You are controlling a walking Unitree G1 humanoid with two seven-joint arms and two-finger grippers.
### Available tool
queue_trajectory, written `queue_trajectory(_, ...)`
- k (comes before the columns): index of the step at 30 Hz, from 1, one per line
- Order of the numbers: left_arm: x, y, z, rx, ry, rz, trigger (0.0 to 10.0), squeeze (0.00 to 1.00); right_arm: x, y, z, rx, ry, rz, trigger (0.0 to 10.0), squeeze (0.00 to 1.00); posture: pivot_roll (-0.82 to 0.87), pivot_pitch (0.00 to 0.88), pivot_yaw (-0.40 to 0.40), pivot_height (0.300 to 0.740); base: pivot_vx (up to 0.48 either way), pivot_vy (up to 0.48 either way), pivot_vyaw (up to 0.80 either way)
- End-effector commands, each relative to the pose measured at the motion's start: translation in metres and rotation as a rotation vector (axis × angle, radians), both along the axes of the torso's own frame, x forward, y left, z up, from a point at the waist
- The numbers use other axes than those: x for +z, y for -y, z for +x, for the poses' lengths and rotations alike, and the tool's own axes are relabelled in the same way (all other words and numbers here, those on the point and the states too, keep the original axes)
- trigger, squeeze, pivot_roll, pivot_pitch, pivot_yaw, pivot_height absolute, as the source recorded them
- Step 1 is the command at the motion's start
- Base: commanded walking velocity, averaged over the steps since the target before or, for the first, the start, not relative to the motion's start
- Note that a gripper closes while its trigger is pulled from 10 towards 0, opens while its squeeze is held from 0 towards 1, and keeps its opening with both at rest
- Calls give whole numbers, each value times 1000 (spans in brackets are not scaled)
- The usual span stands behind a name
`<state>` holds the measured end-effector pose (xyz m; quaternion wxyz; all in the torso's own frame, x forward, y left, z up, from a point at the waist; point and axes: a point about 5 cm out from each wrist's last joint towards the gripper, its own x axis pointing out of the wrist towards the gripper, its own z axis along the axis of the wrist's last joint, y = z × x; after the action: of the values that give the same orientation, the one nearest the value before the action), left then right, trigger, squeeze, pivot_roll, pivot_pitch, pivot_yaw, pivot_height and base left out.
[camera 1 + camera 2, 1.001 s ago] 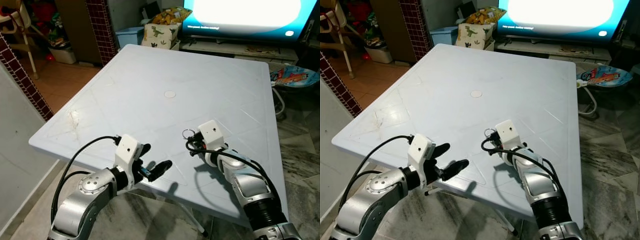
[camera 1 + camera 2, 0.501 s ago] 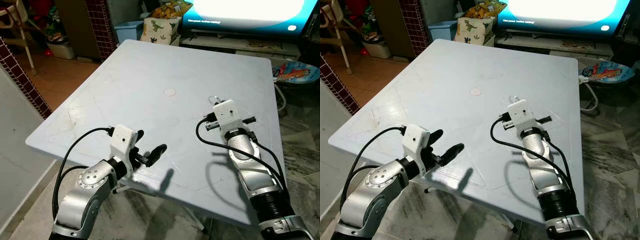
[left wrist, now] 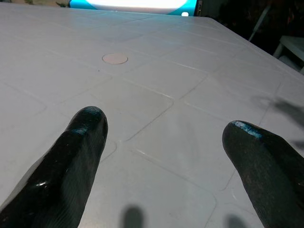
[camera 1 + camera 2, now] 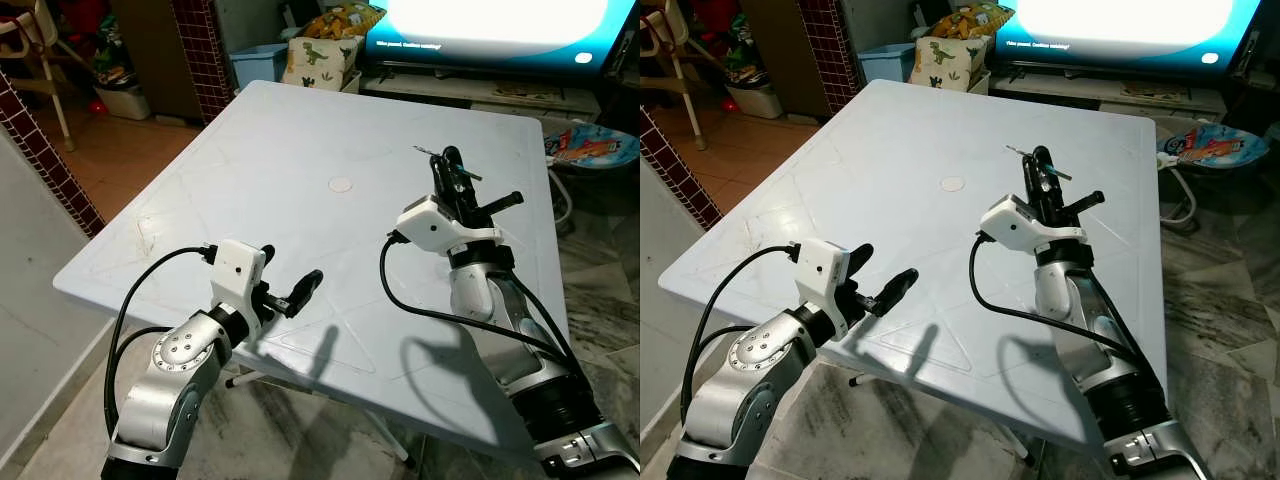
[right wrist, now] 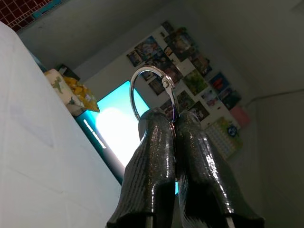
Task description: Hang keys on a hook
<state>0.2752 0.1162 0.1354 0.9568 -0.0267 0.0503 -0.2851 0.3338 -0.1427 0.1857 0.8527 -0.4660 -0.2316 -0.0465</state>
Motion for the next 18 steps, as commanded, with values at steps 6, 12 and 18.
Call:
queue_trajectory(6, 5, -12, 8, 103, 57, 48, 10000, 0, -16, -1, 5, 112, -306, 496, 1137, 0, -32, 38, 57, 740, 0, 0, 0)
queue_trajectory(12, 12, -28, 13, 245, 112, 44, 10000, 0, -9, -5, -6, 188, -334, 590, 10000, 0, -28, 37, 55, 740, 0, 0, 0)
queue_trajectory(18, 15, -34, 11, 321, 145, 52, 10000, 0, -9, -14, -20, 260, -389, 656, 10000, 0, -23, 30, 61, 740, 0, 0, 0)
